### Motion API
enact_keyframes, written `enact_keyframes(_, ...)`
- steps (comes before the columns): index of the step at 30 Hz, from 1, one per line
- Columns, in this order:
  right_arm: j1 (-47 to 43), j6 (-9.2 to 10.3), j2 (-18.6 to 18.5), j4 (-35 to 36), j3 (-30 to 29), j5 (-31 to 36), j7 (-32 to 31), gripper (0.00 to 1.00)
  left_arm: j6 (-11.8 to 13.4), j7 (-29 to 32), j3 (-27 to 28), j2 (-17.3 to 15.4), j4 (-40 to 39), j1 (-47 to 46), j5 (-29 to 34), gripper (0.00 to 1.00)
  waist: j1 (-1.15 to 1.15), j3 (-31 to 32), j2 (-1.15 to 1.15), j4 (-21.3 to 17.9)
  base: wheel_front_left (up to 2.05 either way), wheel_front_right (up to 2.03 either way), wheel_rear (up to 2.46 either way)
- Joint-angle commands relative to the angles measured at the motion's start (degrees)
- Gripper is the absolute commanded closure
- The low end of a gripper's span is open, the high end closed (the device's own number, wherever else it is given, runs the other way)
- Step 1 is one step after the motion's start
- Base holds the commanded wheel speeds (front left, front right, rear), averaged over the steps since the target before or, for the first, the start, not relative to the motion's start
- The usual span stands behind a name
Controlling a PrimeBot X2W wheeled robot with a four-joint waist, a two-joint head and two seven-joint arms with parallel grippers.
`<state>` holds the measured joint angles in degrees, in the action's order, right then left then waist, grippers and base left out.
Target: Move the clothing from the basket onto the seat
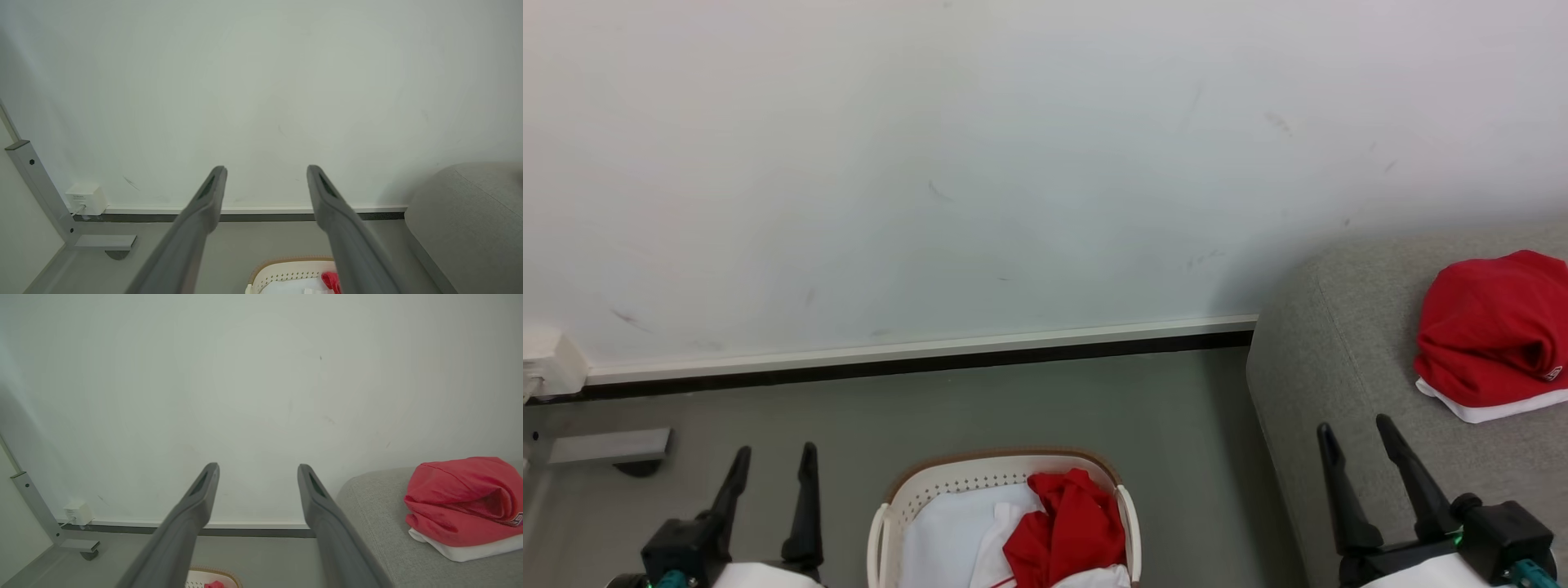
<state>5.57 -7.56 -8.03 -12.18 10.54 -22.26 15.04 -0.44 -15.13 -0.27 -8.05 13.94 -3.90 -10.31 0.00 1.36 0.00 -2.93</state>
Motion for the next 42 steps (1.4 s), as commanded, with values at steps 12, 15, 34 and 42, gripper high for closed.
enact_keyframes(12,1.02,0.15,1.81,-2.30,0.56,1.84,0.18,0.00,-1.47,-0.03,2.82,1.94,0.88,-0.05,4.59,0.00,0.00,-0.11,0.00,0.69,0.00,0.00,0.00)
enact_keyframes(15,1.18,0.15,1.76,-2.44,0.68,1.80,0.19,0.00,-1.79,-0.03,3.08,2.44,0.78,-0.26,5.03,0.00,0.00,-0.14,0.00,0.79,0.00,0.00,0.00)
enact_keyframes(34,1.71,0.15,1.28,-3.05,1.67,1.02,0.18,0.00,-3.58,-0.03,5.04,4.06,0.82,-0.48,5.83,0.00,0.00,-0.32,0.00,0.15,0.00,0.00,0.00)
enact_keyframes(42,2.25,0.15,1.32,-3.12,1.53,0.92,0.19,0.00,-3.89,-0.03,5.58,4.49,0.74,-0.64,6.11,0.00,0.00,-0.30,0.00,-0.12,0.00,0.00,0.00)
